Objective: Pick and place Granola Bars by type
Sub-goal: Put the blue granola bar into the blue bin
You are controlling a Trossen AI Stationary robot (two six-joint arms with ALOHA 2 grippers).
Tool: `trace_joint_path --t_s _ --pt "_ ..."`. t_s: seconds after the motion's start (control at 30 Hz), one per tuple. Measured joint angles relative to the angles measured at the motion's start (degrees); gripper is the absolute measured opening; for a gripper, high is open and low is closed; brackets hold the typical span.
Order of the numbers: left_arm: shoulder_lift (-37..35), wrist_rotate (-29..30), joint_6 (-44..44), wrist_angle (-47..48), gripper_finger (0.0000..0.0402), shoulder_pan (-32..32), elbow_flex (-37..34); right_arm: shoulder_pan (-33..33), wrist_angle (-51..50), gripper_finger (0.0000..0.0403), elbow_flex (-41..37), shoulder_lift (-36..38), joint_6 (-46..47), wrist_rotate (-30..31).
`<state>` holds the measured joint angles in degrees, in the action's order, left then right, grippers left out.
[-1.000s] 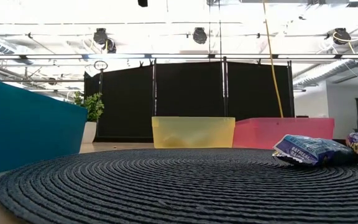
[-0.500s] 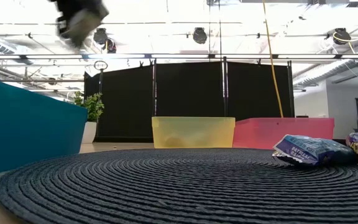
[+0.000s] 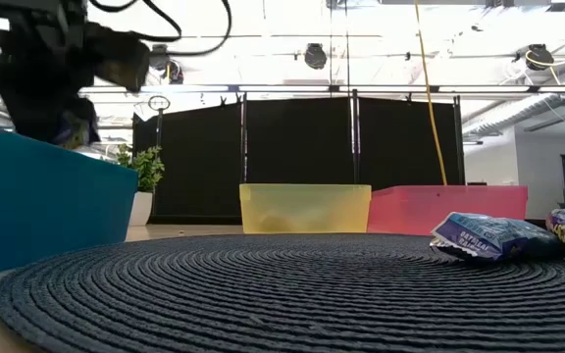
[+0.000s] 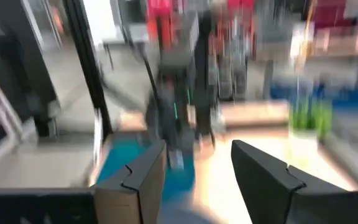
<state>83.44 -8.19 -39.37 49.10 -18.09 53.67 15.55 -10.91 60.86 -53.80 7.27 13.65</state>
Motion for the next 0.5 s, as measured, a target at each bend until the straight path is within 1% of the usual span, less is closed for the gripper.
trace_joint_path --t_s 0.07,0.13,0.23,0.3,0.37,0.43,0.5 --pt "2.8 -1.3 1.4 -1.4 0.0027 -0.1 0.0 0.0 -6.5 0.0177 -1.2 -0.4 3.2 0.0" --pt "4.6 -1.4 2.1 -2.3 0.0026 0.0 0.0 0.3 -10.6 0.0177 -3.5 -0.7 5.3 0.0" --pt "6.2 -1.5 3.4 -2.8 0.0026 0.0 0.0 1.1 -11.6 0.0178 -8.1 -1.5 6.8 -0.4" --pt "7.3 -1.5 4.5 -2.7 0.0026 0.0 0.0 1.7 -10.7 0.0179 -11.7 -2.2 7.9 -2.1" --pt "7.9 -1.9 4.1 -2.7 0.0025 0.0 -0.8 1.9 -8.0 0.0179 -16.0 -3.1 8.5 -6.7" --pt "8.8 -2.5 2.9 -2.3 0.0027 0.3 -1.7 2.6 -2.9 0.0179 -20.7 -4.7 10.3 -11.3" --pt "9.2 -2.6 1.1 -1.9 0.0048 0.6 -2.8 3.4 2.8 0.0181 -24.4 -7.2 12.6 -14.2"
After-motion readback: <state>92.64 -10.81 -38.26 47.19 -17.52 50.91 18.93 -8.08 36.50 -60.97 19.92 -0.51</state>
